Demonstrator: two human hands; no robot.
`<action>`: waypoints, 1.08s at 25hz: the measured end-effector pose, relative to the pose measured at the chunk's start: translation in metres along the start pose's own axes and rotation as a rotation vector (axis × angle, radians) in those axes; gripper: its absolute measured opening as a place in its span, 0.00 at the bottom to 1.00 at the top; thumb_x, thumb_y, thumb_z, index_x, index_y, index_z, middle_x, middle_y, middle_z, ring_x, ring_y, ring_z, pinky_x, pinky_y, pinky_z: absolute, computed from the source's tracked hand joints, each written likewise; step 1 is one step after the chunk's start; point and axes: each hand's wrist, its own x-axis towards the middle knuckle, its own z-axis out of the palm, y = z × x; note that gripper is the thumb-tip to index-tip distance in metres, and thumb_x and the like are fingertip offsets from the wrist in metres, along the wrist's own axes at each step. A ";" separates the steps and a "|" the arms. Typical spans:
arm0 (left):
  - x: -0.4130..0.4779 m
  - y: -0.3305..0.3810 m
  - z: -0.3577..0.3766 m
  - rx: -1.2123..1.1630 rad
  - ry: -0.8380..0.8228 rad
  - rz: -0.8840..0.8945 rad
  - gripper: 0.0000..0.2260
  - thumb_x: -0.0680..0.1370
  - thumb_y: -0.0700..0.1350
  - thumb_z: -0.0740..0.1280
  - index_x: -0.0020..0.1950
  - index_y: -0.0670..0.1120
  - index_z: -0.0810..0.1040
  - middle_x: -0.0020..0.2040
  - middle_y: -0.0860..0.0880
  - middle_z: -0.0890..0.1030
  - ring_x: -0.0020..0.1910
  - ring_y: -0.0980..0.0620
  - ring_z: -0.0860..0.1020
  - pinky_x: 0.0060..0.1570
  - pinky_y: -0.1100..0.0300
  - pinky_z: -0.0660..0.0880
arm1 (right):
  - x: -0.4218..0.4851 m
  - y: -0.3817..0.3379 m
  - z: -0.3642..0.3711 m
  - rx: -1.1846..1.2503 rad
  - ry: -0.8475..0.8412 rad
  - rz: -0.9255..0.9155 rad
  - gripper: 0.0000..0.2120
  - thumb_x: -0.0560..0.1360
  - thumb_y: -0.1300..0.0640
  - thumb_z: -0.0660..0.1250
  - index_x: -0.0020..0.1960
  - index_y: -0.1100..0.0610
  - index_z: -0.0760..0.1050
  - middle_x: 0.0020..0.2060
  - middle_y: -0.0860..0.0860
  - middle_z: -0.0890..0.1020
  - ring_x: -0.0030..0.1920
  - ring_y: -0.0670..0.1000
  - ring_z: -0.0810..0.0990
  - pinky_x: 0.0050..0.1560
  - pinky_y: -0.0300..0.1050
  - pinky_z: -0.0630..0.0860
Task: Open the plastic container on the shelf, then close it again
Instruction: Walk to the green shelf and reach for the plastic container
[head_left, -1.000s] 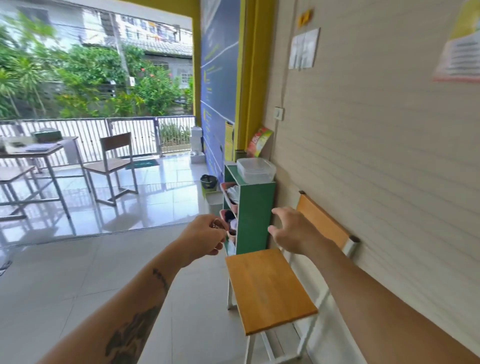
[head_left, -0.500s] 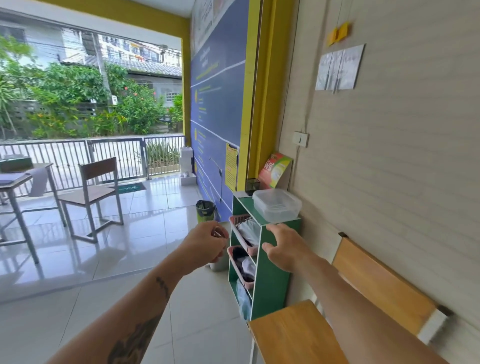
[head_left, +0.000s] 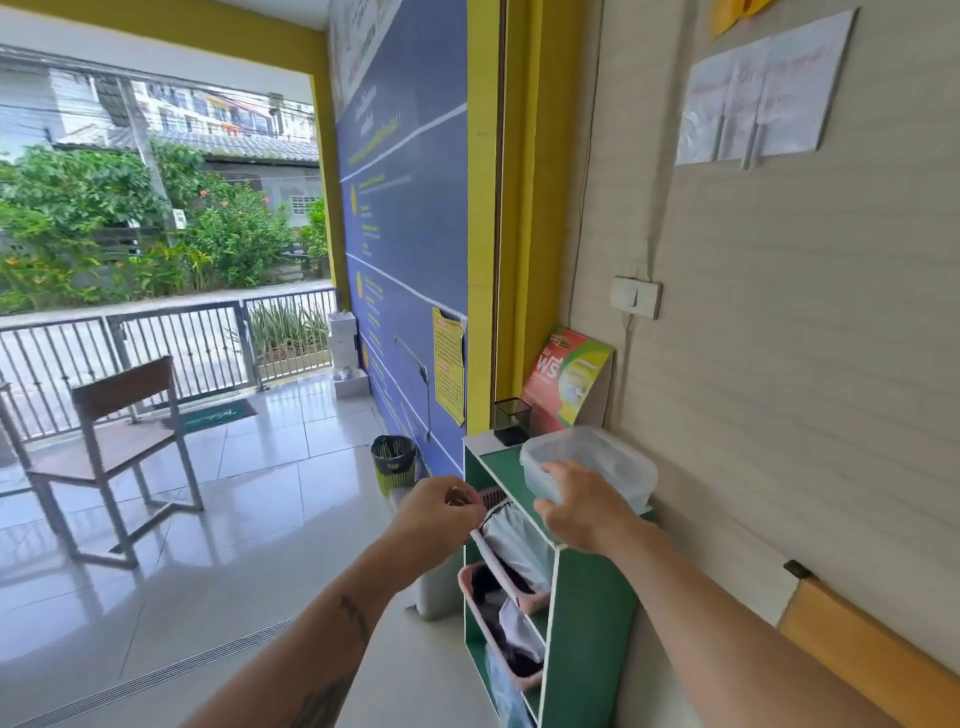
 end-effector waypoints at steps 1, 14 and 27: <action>0.022 -0.001 0.000 0.003 0.010 -0.001 0.04 0.73 0.43 0.69 0.37 0.47 0.80 0.34 0.46 0.80 0.31 0.48 0.75 0.37 0.55 0.74 | 0.022 0.001 -0.001 -0.017 -0.006 0.002 0.29 0.78 0.50 0.59 0.77 0.56 0.60 0.75 0.55 0.66 0.74 0.56 0.64 0.72 0.53 0.63; 0.271 -0.036 0.032 -0.023 -0.214 -0.073 0.07 0.79 0.40 0.63 0.43 0.42 0.78 0.31 0.44 0.77 0.23 0.51 0.73 0.25 0.63 0.71 | 0.201 0.031 0.049 -0.249 -0.056 0.216 0.29 0.78 0.47 0.57 0.78 0.54 0.59 0.76 0.53 0.64 0.73 0.59 0.63 0.70 0.58 0.63; 0.421 -0.111 0.099 0.046 -0.588 -0.073 0.18 0.76 0.37 0.58 0.62 0.44 0.80 0.53 0.41 0.83 0.37 0.45 0.81 0.33 0.59 0.75 | 0.292 0.050 0.098 -0.370 -0.106 0.591 0.32 0.76 0.43 0.60 0.77 0.49 0.55 0.78 0.54 0.55 0.76 0.62 0.53 0.70 0.64 0.62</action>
